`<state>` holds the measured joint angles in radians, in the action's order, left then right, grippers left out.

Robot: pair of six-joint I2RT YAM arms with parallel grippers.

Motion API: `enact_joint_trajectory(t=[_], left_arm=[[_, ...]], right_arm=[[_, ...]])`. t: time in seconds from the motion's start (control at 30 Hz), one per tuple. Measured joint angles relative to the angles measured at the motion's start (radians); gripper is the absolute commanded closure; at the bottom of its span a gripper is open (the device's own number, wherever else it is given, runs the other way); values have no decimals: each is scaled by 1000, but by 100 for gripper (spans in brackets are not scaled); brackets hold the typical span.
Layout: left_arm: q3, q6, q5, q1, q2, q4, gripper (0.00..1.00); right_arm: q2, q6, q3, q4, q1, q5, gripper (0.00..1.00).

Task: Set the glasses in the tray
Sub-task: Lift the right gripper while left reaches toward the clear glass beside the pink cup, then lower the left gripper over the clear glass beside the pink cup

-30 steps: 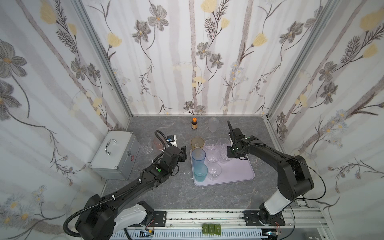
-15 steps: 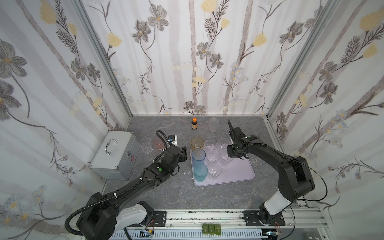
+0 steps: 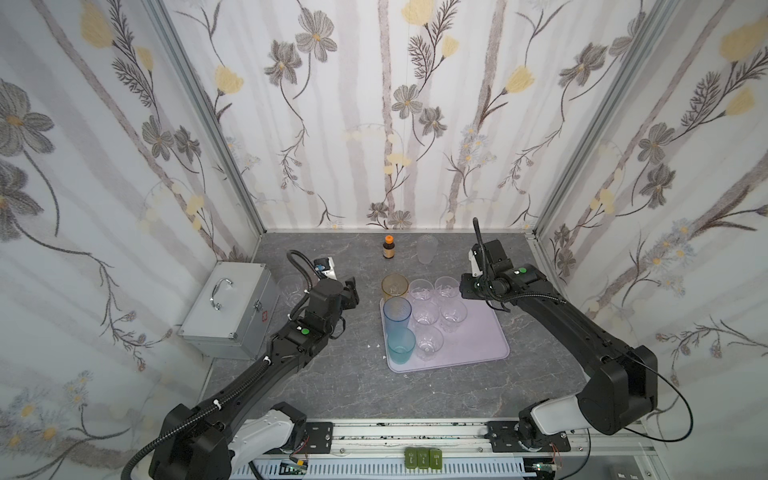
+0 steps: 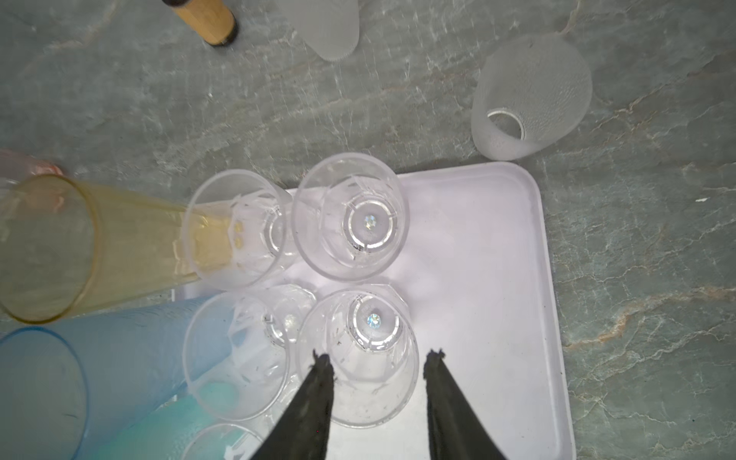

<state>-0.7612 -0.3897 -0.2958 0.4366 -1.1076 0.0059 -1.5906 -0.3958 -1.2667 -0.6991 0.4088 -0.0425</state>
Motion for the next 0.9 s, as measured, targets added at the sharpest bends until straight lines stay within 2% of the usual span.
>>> enact_joint_trajectory(t=[0.17, 0.33, 0.57, 0.73, 0.9], left_arm=[[-133, -6, 93, -166, -113, -124, 36], [-149, -7, 141, -317, -146, -219, 38], [-133, 1, 160, -383, -146, -263, 35], [-118, -19, 199, -499, -161, -276, 36], [-149, -33, 193, -506, -223, -287, 38]], right_arm=[[21, -41, -3, 41, -3, 18, 59], [18, -50, 16, 69, -14, 36, 58], [-72, -74, -24, 129, -129, 62, 57], [-92, -103, -25, 217, -127, 124, 56], [-84, -138, 50, 270, -117, 176, 56]])
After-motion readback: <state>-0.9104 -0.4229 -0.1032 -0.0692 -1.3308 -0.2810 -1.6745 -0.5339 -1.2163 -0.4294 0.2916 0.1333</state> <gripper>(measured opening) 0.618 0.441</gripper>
